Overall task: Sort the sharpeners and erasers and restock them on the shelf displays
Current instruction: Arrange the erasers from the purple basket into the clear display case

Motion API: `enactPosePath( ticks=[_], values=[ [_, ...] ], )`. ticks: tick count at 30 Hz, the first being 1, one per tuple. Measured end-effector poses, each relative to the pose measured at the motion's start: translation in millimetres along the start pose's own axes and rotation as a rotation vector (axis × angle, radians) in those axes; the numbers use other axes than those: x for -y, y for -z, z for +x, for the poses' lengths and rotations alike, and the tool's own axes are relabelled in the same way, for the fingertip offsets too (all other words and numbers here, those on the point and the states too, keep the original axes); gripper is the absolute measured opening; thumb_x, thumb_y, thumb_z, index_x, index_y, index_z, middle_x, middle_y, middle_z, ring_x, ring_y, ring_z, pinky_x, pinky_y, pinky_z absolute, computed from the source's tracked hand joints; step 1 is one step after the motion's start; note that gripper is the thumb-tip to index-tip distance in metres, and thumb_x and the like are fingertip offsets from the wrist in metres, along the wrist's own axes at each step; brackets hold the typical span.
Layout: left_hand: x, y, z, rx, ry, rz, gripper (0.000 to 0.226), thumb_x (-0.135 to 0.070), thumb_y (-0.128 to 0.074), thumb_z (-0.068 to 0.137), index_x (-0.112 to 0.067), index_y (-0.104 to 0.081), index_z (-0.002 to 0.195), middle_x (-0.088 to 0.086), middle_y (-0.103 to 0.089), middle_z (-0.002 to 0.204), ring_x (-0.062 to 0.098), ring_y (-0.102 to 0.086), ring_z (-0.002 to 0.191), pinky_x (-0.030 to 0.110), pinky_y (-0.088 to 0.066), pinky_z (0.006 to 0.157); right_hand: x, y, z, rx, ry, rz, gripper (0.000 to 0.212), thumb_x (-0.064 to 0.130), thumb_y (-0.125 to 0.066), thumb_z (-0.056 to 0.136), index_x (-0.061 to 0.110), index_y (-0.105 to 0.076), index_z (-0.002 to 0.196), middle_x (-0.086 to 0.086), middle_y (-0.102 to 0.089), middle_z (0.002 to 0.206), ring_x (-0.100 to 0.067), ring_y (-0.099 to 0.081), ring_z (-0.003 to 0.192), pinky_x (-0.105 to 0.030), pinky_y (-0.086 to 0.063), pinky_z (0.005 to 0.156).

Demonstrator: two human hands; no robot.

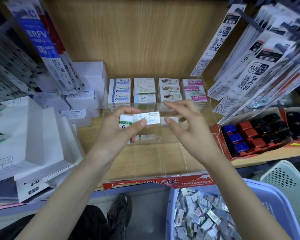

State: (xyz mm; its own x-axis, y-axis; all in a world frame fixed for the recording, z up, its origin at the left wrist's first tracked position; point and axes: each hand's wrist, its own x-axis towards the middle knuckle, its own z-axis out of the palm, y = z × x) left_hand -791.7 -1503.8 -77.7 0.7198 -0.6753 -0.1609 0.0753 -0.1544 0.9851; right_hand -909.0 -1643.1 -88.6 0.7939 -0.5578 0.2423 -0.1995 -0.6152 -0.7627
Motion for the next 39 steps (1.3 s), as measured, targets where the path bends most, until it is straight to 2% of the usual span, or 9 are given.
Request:
enactPosePath(
  ticks=[4, 8, 13, 17, 27, 30, 33, 35, 39],
  values=[
    [3, -5, -3, 0.081, -0.011, 0.042, 0.018, -0.014, -0.069, 0.08, -0.019, -0.063, 0.097, -0.014, -0.062, 0.059, 0.007, -0.048, 0.049, 0.023, -0.046, 0.054, 4, -4, -12, 0.032, 0.217, -0.071, 0.036, 0.019, -0.066, 0.082, 0.009, -0.064, 0.117, 0.002, -0.055, 0.107, -0.006, -0.052, 0.104, -0.009, -0.037, 0.091],
    [6, -7, 1, -0.001, 0.115, 0.015, 0.041, -0.039, -0.071, 0.073, -0.025, -0.056, 0.108, 0.008, -0.072, 0.086, 0.009, -0.048, 0.049, 0.035, -0.048, 0.07, -18, 6, -6, -0.085, 0.106, -0.246, 0.03, 0.02, -0.069, 0.081, 0.008, -0.069, 0.109, -0.008, -0.065, 0.103, -0.026, -0.057, 0.099, -0.025, -0.038, 0.087],
    [1, -4, 5, -0.104, 0.285, -0.254, 0.023, -0.032, -0.053, 0.09, -0.018, -0.054, 0.109, 0.003, -0.058, 0.092, 0.007, -0.046, 0.046, 0.02, -0.041, 0.045, -41, 10, 1, -0.031, 0.027, -0.572, 0.02, 0.024, -0.074, 0.078, 0.013, -0.072, 0.095, -0.003, -0.072, 0.098, -0.027, -0.051, 0.098, -0.037, -0.034, 0.083],
    [3, -3, 4, -0.063, 0.255, -0.234, 0.054, -0.038, -0.063, 0.068, -0.012, -0.051, 0.114, 0.004, -0.051, 0.084, 0.009, -0.049, 0.048, 0.023, -0.044, 0.046, -36, 8, 13, 0.122, -0.037, -0.669, 0.02, 0.034, -0.07, 0.081, 0.02, -0.072, 0.095, 0.002, -0.071, 0.097, -0.021, -0.047, 0.104, -0.031, -0.029, 0.084],
    [0, -5, 1, 0.1, 0.311, -0.537, 0.047, 0.005, -0.027, 0.08, -0.003, -0.049, 0.12, 0.008, -0.056, 0.091, 0.018, -0.063, 0.064, 0.027, -0.055, 0.059, -30, -6, 37, 0.312, -0.05, -0.977, 0.018, 0.032, -0.066, 0.085, 0.019, -0.07, 0.097, -0.004, -0.064, 0.107, -0.024, -0.043, 0.114, -0.036, -0.029, 0.096],
    [0, -6, 1, 0.113, 0.314, -0.524, 0.052, 0.004, -0.027, 0.081, -0.003, -0.047, 0.129, 0.01, -0.059, 0.096, 0.016, -0.065, 0.062, 0.026, -0.055, 0.06, -31, -4, 33, 0.317, -0.067, -0.885, 0.025, 0.035, -0.062, 0.088, 0.018, -0.07, 0.104, -0.002, -0.059, 0.117, -0.024, -0.041, 0.117, -0.036, -0.029, 0.097],
    [-1, -8, 1, 0.14, 0.318, -0.515, 0.05, 0.006, -0.027, 0.082, -0.008, -0.053, 0.123, 0.011, -0.061, 0.101, 0.016, -0.066, 0.064, 0.025, -0.056, 0.06, -20, 4, 13, 0.031, -0.026, -0.65, 0.026, 0.035, -0.057, 0.091, 0.019, -0.07, 0.106, 0.002, -0.059, 0.114, -0.022, -0.044, 0.111, -0.037, -0.031, 0.092],
    [0, -10, 1, 0.13, 0.315, -0.51, 0.042, 0.007, -0.03, 0.085, -0.011, -0.057, 0.112, 0.011, -0.063, 0.102, 0.017, -0.068, 0.067, 0.027, -0.057, 0.064, 0, 4, -5, -0.11, -0.094, -0.322, 0.024, 0.036, -0.056, 0.092, 0.02, -0.071, 0.1, 0.008, -0.061, 0.104, -0.013, -0.046, 0.103, -0.031, -0.034, 0.088],
    [10, -15, 0, 0.183, 0.301, -0.307, 0.028, 0.002, -0.044, 0.093, -0.015, -0.061, 0.107, 0.006, -0.071, 0.089, 0.015, -0.07, 0.073, 0.026, -0.056, 0.066, 25, -20, -24, -0.033, -0.386, 0.321, 0.007, 0.02, -0.063, 0.089, 0.016, -0.067, 0.093, 0.01, -0.065, 0.084, 0.006, -0.055, 0.075, -0.008, -0.04, 0.068]
  ],
)
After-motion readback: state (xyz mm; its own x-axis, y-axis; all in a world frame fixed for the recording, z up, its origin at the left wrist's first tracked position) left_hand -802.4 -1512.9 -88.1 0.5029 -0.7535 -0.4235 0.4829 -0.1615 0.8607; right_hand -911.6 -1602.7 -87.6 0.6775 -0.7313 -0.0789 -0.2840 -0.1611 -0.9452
